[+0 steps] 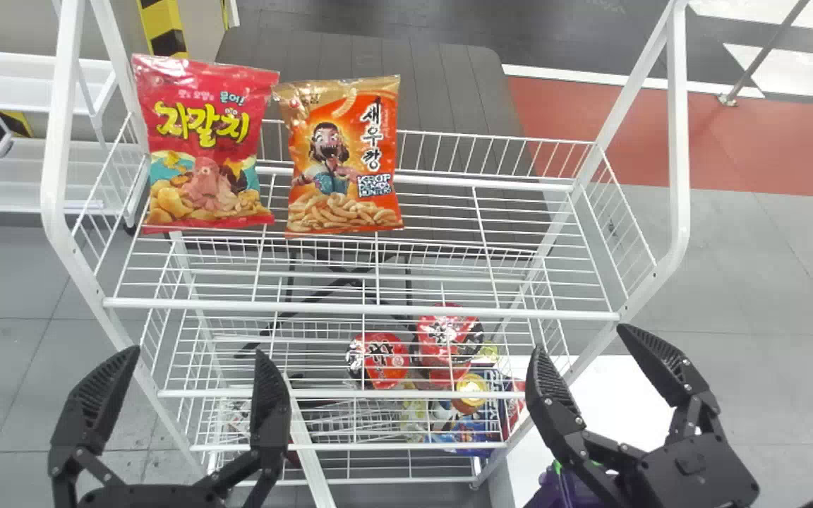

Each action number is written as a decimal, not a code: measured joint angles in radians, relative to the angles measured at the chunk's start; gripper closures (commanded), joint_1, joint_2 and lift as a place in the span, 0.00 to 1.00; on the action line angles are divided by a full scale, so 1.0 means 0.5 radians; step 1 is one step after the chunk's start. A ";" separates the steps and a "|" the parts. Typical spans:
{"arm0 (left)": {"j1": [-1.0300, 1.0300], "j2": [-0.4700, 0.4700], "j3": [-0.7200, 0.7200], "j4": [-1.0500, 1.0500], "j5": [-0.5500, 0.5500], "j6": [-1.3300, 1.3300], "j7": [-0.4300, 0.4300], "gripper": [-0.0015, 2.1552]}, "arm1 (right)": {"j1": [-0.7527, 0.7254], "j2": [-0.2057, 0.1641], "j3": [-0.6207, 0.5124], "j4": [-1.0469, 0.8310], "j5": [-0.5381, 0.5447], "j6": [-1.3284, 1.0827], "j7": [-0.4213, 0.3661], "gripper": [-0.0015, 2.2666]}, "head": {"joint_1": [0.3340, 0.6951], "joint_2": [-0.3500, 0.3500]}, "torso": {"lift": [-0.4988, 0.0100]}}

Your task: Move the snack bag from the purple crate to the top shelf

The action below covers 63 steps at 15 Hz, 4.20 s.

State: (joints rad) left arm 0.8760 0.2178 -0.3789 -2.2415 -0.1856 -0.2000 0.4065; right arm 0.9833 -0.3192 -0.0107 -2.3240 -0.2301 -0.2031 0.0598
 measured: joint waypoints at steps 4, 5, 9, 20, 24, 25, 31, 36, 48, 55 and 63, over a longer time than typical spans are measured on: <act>0.000 0.000 0.000 0.001 0.000 0.006 0.000 0.04 | -0.003 0.000 0.001 0.000 0.000 0.000 0.000 0.06 | 1.00 0.28 | 0.99; 0.000 0.000 0.000 0.001 0.000 0.006 0.000 0.04 | -0.003 0.001 0.001 0.000 0.000 0.000 0.000 0.06 | 1.00 0.28 | 0.99; -0.002 0.000 0.000 0.001 0.000 0.006 0.000 0.04 | -0.003 0.003 0.001 0.000 0.000 0.000 0.000 0.06 | 1.00 0.28 | 0.96; -0.003 0.000 0.000 0.000 0.012 0.009 -0.006 0.04 | -0.003 -0.006 0.012 -0.037 0.005 0.052 0.003 0.07 | 1.00 0.29 | 0.88; -0.003 0.001 0.000 -0.001 0.015 0.007 -0.009 0.04 | 0.000 -0.009 0.012 -0.037 0.003 0.037 0.003 0.07 | 1.00 0.29 | 0.85; -0.003 0.002 0.000 -0.002 0.015 0.007 -0.009 0.04 | 0.000 -0.010 0.012 -0.037 0.003 0.037 0.003 0.07 | 1.00 0.29 | 0.84; -0.006 0.003 0.000 0.000 0.018 0.006 -0.013 0.04 | -0.003 -0.008 0.010 -0.025 0.003 0.031 0.000 0.07 | 1.00 0.29 | 0.79; -0.008 0.000 0.000 0.001 0.018 0.006 -0.013 0.04 | -0.009 -0.005 0.009 -0.011 0.003 0.006 0.002 0.07 | 1.00 0.28 | 0.75; -0.009 -0.001 -0.003 0.004 0.022 0.007 -0.012 0.04 | -0.009 0.000 0.008 -0.003 0.003 -0.050 0.003 0.07 | 1.00 0.28 | 0.66; -0.009 0.003 -0.011 0.004 0.021 0.009 -0.009 0.04 | 0.003 -0.003 0.003 -0.008 0.003 -0.061 0.003 0.07 | 1.00 0.27 | 0.60; -0.010 0.004 -0.012 0.004 0.021 0.010 -0.009 0.04 | 0.009 -0.009 -0.003 -0.008 0.003 -0.061 0.003 0.07 | 1.00 0.27 | 0.54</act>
State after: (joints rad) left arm 0.8712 0.2198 -0.3850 -2.2396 -0.1749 -0.1950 0.4018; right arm 0.9879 -0.3236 -0.0123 -2.3278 -0.2286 -0.2338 0.0613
